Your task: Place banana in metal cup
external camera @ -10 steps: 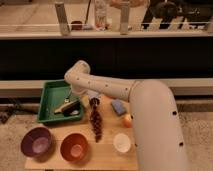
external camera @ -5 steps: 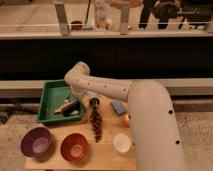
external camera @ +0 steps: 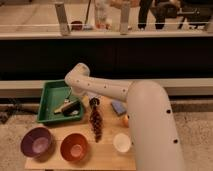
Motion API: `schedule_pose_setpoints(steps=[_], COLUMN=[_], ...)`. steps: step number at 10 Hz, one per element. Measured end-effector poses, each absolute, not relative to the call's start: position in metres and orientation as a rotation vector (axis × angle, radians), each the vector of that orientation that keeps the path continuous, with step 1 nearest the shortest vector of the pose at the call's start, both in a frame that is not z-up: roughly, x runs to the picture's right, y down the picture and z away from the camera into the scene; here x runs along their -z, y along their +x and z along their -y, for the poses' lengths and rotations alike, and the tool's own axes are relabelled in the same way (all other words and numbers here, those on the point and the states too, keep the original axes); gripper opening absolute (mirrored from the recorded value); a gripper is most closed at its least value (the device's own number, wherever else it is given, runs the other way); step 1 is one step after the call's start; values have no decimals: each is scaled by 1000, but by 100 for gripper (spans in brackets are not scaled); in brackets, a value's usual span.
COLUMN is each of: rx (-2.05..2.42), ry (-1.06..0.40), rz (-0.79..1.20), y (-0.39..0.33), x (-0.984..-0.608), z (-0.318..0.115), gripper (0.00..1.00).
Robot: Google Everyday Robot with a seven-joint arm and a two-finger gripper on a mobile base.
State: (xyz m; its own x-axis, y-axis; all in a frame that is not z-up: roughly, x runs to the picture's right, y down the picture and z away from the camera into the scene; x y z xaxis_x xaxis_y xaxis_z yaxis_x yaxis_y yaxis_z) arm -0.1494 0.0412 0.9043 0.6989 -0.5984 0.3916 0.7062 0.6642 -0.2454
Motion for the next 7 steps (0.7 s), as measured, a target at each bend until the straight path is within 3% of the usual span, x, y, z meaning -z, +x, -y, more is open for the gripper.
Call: schedule_pose_setpoints(steps=[7], rx=[795], ry=[-409], rz=[343], y=[-150], x=[-905], z=[-27], gripper=[80])
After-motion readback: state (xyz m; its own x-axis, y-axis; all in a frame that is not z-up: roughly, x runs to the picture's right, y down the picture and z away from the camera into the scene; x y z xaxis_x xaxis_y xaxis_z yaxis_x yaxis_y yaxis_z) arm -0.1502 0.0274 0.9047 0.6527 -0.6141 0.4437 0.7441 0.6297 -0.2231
